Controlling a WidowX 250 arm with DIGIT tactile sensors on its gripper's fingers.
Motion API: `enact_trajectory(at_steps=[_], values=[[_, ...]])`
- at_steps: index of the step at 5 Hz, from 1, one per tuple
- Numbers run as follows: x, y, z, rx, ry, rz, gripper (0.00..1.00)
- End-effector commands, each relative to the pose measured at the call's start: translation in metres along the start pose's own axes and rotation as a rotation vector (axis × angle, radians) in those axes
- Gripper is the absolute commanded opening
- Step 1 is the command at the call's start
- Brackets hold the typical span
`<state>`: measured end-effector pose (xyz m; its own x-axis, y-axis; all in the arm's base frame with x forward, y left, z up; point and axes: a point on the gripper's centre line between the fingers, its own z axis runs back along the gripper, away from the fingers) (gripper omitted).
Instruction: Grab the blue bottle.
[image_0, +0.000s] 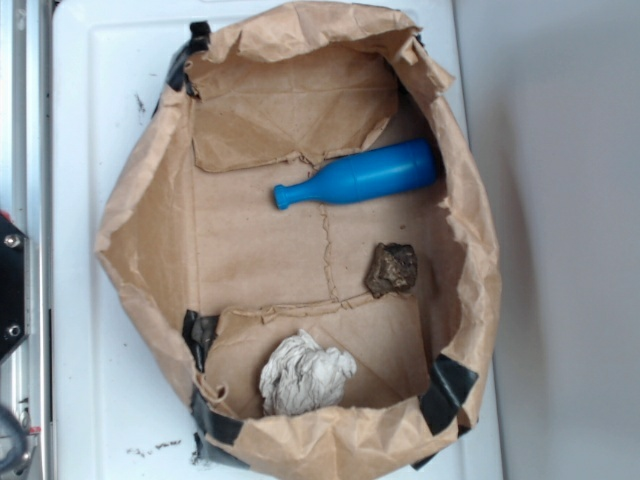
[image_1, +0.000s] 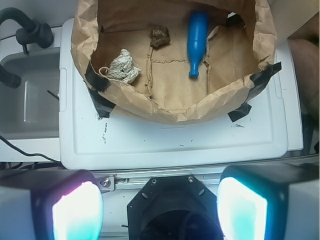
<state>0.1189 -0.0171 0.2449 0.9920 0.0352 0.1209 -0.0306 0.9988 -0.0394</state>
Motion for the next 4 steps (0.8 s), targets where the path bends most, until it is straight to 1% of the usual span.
enact_trajectory(at_steps=[1,2,3,4], values=[[0.000,0.000,0.000,0.000,0.000,0.000,1.00],[0.038,0.003,-0.003,0.019,-0.060,0.002,1.00],[0.064,0.008,-0.020,0.039,-0.071,-0.022,1.00],[0.094,0.021,-0.042,0.034,-0.063,-0.014,1.00]])
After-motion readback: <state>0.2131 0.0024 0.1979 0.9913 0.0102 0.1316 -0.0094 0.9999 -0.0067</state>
